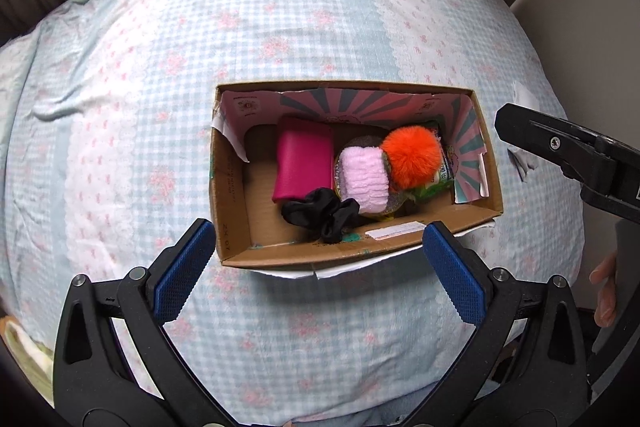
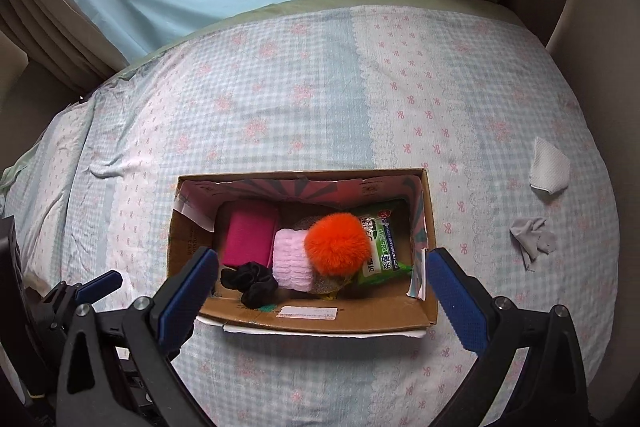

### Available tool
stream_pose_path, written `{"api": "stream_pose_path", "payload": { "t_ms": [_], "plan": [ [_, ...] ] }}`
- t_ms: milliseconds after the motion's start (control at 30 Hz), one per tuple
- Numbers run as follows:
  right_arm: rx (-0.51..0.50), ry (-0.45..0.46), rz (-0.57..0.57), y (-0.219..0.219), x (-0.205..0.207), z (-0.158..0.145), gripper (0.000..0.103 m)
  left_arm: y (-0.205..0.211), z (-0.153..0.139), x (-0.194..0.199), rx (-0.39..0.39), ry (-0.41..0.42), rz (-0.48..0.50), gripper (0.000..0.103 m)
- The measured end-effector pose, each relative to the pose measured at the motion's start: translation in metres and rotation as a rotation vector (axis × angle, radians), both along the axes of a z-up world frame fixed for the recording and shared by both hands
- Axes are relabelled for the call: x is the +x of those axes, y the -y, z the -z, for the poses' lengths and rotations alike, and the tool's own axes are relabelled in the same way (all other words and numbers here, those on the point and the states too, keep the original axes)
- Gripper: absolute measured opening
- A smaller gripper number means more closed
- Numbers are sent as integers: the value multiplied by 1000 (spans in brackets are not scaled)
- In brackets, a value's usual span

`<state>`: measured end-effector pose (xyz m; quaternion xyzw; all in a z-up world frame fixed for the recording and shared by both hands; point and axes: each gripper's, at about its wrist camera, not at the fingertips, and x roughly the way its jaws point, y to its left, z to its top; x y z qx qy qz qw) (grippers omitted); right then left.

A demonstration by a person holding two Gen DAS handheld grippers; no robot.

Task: Organize soft objects
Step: 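Open both tools to drop sock and pompom, then withdraw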

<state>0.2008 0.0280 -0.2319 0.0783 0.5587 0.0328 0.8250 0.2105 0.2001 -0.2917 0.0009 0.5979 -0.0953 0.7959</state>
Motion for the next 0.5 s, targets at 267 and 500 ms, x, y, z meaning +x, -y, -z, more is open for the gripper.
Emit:
{"api": "stream_pose_path", "payload": {
  "t_ms": [267,500],
  "plan": [
    [-44,174,4,12,-57,-87,103,1,-91,-45,-23,190,-21,103],
    [-112,289,40,34,-105,-141,103,-1,-166,-84,-18,380,-72,103]
  ]
}}
